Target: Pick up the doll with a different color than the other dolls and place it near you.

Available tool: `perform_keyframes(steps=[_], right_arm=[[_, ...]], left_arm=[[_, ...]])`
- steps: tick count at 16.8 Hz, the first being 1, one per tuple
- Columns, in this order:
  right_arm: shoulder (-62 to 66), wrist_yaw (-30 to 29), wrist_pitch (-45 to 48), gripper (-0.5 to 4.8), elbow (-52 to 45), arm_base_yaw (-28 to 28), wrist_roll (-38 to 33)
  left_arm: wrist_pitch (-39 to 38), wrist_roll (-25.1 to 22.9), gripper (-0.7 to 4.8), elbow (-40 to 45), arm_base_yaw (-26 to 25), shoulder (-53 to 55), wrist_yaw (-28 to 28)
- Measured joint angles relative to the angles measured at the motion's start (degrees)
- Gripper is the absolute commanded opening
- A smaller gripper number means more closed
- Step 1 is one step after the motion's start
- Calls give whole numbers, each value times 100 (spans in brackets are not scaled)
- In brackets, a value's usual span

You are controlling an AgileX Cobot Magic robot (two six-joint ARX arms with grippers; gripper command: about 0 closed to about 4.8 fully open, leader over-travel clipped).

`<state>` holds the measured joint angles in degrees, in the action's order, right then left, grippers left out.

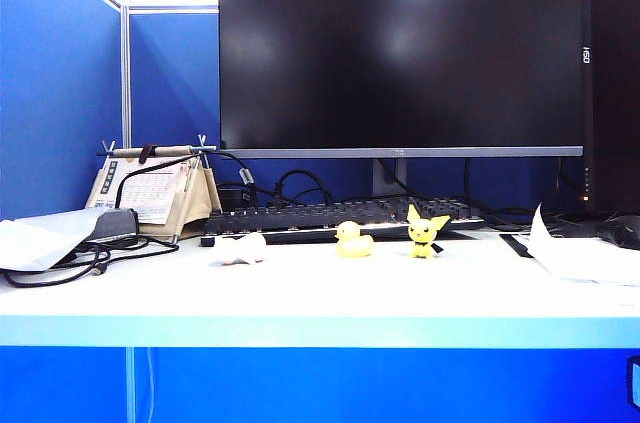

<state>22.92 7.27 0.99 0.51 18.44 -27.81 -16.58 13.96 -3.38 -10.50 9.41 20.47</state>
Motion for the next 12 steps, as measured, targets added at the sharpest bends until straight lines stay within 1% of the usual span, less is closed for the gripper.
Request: perform_keyframes(steps=[1, 2, 3, 4, 6, 7, 8, 9, 10, 12], right_arm=[[17, -496, 634, 255, 0, 13, -2], [15, -787, 1154, 255, 15, 63, -7], [35, -933, 1379, 256, 175, 153, -26], [151, -953, 1429, 257, 452, 302, -20], [828, -979, 1770, 258, 1106, 675, -24], [1467, -988, 2092, 280, 1449, 916, -22], [2916, -1012, 2575, 284, 2151, 1353, 85], [3451, -1027, 2702, 284, 2439, 1473, 116], [4371, -1189, 2881, 284, 2938, 1617, 186], [5740, -1478, 3268, 284, 3755, 1805, 203]], left_arm=[[2, 0, 350, 0, 0, 0, 0], [0, 0, 350, 0, 0, 0, 0], [2, 0, 350, 0, 0, 0, 0], [2, 0, 350, 0, 0, 0, 0], [2, 0, 350, 0, 0, 0, 0], [2, 0, 350, 0, 0, 0, 0], [4, 0, 350, 0, 0, 0, 2], [2, 0, 350, 2, 0, -2, 0], [2, 0, 350, 2, 0, 0, -2], [0, 0, 350, 2, 2, -2, 2]])
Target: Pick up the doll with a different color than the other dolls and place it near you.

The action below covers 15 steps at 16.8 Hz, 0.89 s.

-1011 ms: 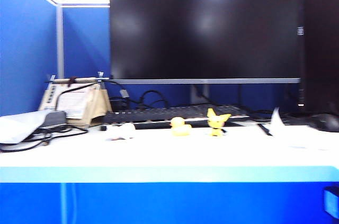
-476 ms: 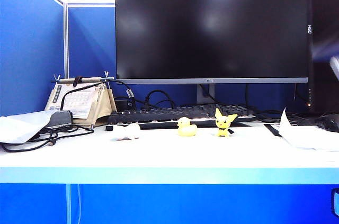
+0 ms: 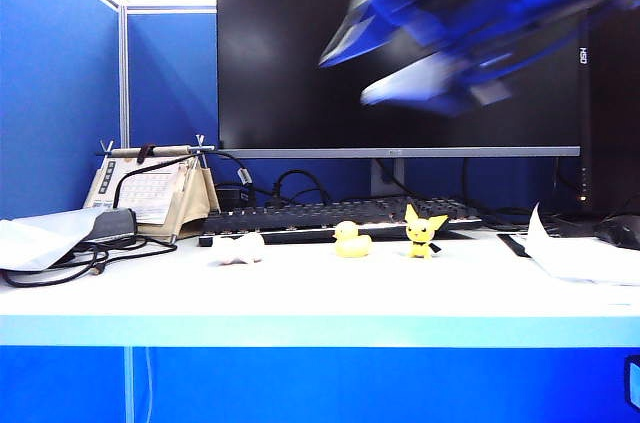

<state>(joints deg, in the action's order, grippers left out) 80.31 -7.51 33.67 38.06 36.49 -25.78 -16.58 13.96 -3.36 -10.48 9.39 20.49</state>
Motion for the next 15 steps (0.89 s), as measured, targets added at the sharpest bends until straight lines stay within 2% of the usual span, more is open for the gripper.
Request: perform_keyframes(steps=[1, 4, 5, 9, 12, 13, 15], right_arm=[[343, -17, 125, 285, 251, 35, 4], [1698, -352, 284, 389, 1453, 63, 15], [2214, -417, 127, 400, 2022, 59, 11], [3333, -627, -522, 401, 3067, -26, 15], [4044, -758, -616, 404, 3600, -138, 13], [4212, -804, -728, 432, 3753, -149, 13], [4741, -935, -1099, 434, 4389, -188, 13]], left_arm=[[0, 0, 350, 0, -2, -2, -7], [7, 0, 350, -2, -2, -26, -4], [2, 0, 350, -2, -2, -39, 0], [2, 0, 350, -2, -2, -39, -4], [0, 0, 350, -2, -2, -37, -2], [2, 0, 350, -2, -2, -37, -2], [2, 0, 350, -2, -2, -35, -2]])
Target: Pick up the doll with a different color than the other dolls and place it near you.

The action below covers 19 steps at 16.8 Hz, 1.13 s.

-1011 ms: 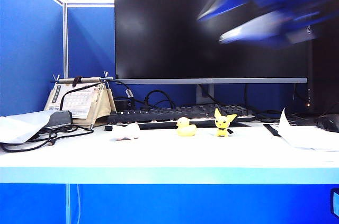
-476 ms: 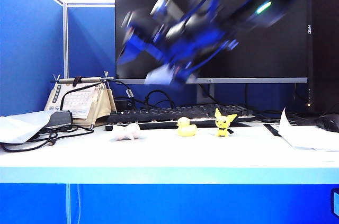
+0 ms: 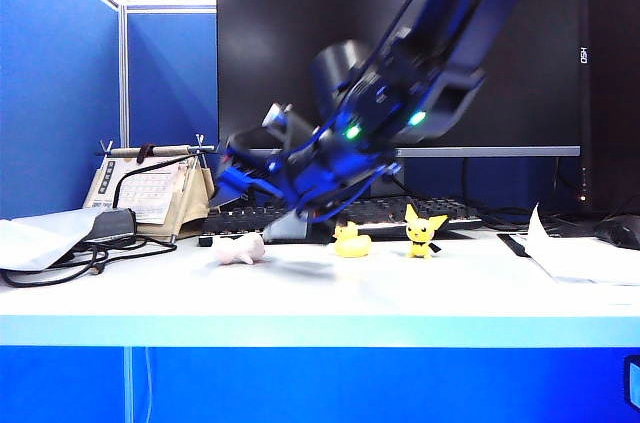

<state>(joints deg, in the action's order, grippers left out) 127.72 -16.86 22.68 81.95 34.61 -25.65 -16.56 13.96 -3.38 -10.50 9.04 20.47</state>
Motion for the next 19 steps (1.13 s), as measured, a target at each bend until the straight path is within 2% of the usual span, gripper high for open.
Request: perform_keyframes(steps=[5, 10, 14, 15, 16, 18, 19], right_arm=[[540, -98, -374, 433, 960, 0, 17], [688, -94, -890, 434, 1102, 24, 20], [826, 20, -728, 420, 1139, 144, -13], [848, 44, -664, 385, 1139, 175, -50], [850, 96, -664, 324, 1139, 181, -70], [872, 170, -682, 172, 1132, 173, -94], [892, 181, -723, 165, 1121, 173, -109]], left_arm=[[0, 0, 350, 0, 0, 0, 0], [0, 0, 350, 0, 0, -2, 0], [-2, 0, 350, 0, 0, -4, 0], [0, 0, 350, 0, 0, -4, 0], [0, 0, 350, 0, 0, -4, 0], [0, 0, 350, 0, 0, -7, -2], [0, 0, 350, 0, 0, -7, 0]])
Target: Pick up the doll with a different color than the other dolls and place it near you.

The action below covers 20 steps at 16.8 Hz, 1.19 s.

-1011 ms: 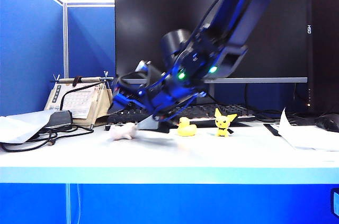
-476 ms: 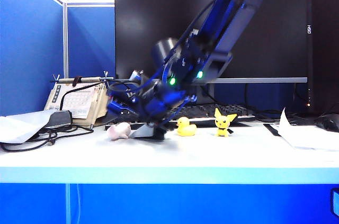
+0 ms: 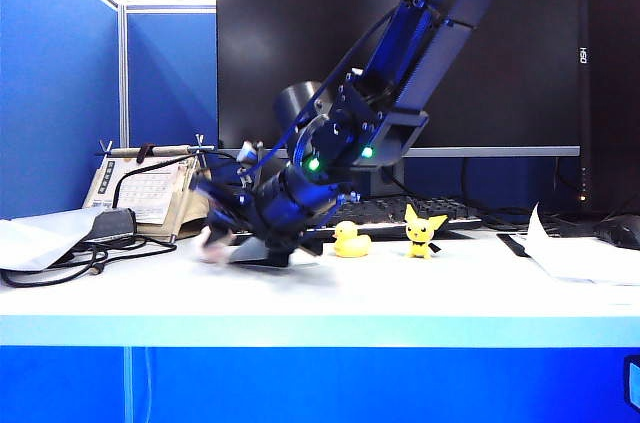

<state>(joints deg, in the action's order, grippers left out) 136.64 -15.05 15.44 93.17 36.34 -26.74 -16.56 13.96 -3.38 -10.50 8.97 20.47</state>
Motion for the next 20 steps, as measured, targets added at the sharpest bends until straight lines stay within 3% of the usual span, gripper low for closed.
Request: perform_keyframes(steps=[2, 3, 4, 5, 12, 16, 20], right_arm=[[20, -4, 79, 166, -2, 9, -22], [20, -9, 79, 200, -4, 7, -24], [20, -9, 98, 308, -4, 4, -24], [20, -15, 122, 337, -4, 2, -22], [92, 2, -317, 338, 1215, -11, -85], [835, -125, -1373, 339, 2826, -50, -87], [1263, -111, -1547, 337, 3193, -44, -297]], left_arm=[[0, 0, 350, 2, 0, 0, 0], [0, 0, 350, 2, 0, 0, -2], [0, 0, 350, 2, 0, 0, 0], [0, 0, 350, 0, 0, 0, 0], [0, 0, 350, 2, 0, 2, 0], [0, 0, 350, 0, 0, 2, 0], [0, 0, 350, 0, 0, 2, -2]])
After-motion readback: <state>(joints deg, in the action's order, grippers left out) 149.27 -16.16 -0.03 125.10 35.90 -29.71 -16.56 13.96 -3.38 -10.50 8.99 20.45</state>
